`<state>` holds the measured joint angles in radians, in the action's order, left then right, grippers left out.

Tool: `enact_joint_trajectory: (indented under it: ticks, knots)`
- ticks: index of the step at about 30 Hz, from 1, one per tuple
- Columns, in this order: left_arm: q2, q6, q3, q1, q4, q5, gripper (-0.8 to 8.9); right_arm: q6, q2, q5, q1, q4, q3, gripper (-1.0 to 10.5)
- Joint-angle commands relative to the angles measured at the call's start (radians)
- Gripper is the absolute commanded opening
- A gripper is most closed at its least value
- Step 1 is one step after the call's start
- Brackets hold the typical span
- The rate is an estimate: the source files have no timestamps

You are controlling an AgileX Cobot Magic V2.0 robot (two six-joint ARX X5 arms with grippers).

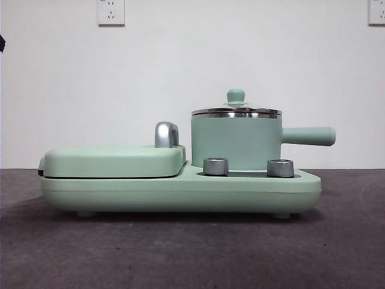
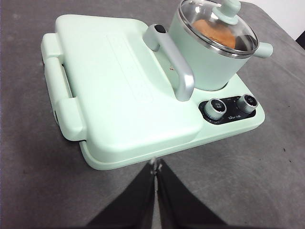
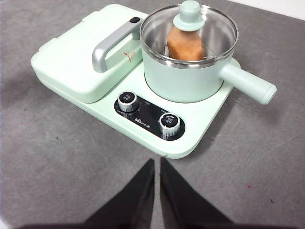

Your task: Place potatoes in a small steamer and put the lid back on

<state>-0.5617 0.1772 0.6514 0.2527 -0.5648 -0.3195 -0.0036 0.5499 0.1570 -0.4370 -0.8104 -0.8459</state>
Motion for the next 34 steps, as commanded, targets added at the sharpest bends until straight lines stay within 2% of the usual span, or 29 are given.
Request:
enact_joint_trajectory:
  ticks: [1, 3, 6, 10, 15, 19, 23, 27, 34]
  knots:
    - [-0.002, -0.008, 0.002, 0.002, 0.011, -0.002, 0.06, 0.004, 0.002, 0.000, -0.005, 0.010, -0.005, 0.2]
    - [0.020, -0.008, 0.002, 0.002, 0.009, -0.002, 0.05, 0.004, 0.002, 0.000, -0.005, 0.010, -0.005, 0.2]
    - [0.065, -0.121, -0.023, -0.013, 0.031, 0.001, 0.06, 0.004, 0.002, 0.000, -0.005, 0.010, -0.005, 0.2]
    - [0.171, -0.237, -0.178, -0.080, 0.187, 0.027, 0.06, 0.004, 0.002, 0.000, -0.005, 0.010, -0.005, 0.2]
    - [0.365, -0.198, -0.432, -0.171, 0.380, 0.100, 0.06, 0.004, 0.002, 0.000, -0.005, 0.010, -0.005, 0.2]
    - [0.486, -0.192, -0.554, -0.220, 0.387, 0.113, 0.06, 0.004, 0.002, 0.000, -0.005, 0.010, -0.005, 0.2]
    - [0.562, -0.162, -0.638, -0.253, 0.428, 0.182, 0.06, 0.004, 0.002, 0.000, -0.005, 0.010, -0.005, 0.2]
    - [0.559, -0.161, -0.639, -0.263, 0.428, 0.256, 0.06, 0.004, 0.002, 0.000, -0.005, 0.013, -0.005, 0.2]
    - [0.558, -0.161, -0.639, -0.263, 0.430, 0.260, 0.06, 0.004, 0.002, 0.000, -0.005, 0.014, -0.005, 0.2]
